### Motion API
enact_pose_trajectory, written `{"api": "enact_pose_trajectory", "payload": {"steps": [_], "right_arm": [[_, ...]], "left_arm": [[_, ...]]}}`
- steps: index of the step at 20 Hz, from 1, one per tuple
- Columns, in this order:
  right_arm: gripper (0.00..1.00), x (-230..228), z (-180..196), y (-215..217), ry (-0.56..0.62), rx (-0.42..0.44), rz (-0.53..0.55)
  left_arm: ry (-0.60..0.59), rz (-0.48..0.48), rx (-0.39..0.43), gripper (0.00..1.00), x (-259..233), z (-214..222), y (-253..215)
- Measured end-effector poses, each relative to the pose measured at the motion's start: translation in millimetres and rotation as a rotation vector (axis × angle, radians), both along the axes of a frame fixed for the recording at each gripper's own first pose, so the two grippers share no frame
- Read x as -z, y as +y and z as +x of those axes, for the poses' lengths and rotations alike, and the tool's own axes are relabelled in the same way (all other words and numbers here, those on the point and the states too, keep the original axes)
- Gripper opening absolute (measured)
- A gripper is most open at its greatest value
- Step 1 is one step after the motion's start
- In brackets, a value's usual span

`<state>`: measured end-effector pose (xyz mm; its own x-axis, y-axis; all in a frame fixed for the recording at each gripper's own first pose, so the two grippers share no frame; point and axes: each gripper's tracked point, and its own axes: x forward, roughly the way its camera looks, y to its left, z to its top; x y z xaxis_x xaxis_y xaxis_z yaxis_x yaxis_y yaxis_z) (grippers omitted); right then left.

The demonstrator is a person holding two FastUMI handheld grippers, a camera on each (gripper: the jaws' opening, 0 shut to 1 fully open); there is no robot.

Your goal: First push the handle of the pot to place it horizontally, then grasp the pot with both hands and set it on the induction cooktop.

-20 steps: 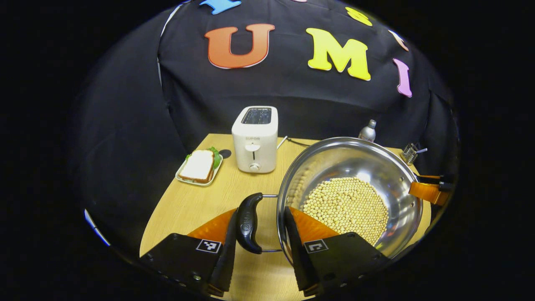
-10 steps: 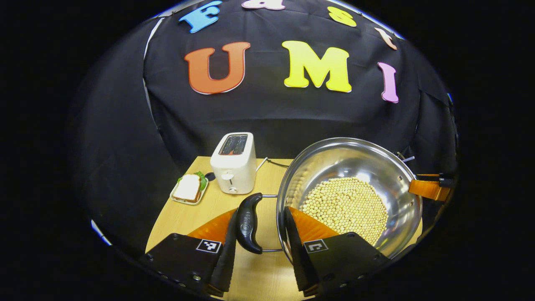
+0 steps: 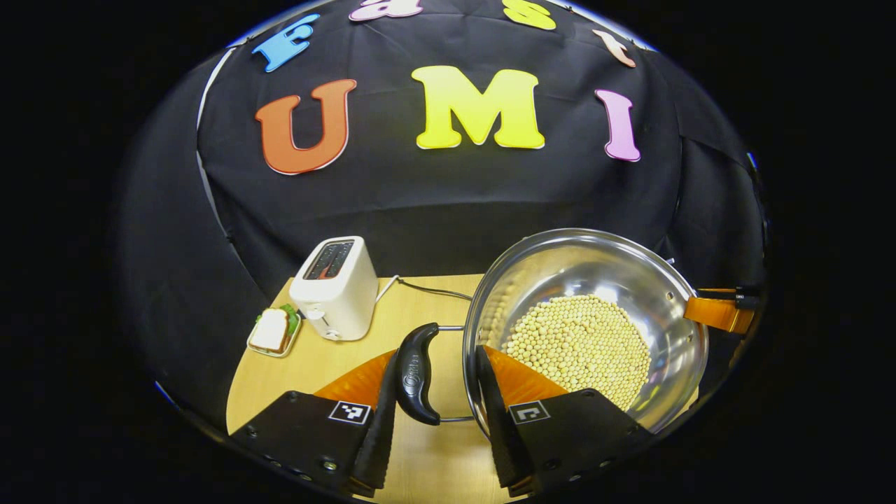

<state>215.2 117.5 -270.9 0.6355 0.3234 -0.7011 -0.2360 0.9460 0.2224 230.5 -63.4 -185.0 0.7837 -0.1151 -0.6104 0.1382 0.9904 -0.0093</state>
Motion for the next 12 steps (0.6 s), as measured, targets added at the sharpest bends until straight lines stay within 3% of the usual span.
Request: {"api": "enact_pose_trajectory", "payload": {"steps": [6,12], "right_arm": [[0.59,35.6,7.3,-29.1,0.049,0.041,-0.005],[0.56,72.9,12.1,-45.3,0.083,0.057,-0.019]], "left_arm": [[0.045,-0.015,0.031,0.57,33.6,9.5,-31.0],[0.080,-0.017,0.046,0.57,66.9,13.5,-54.6]]}}
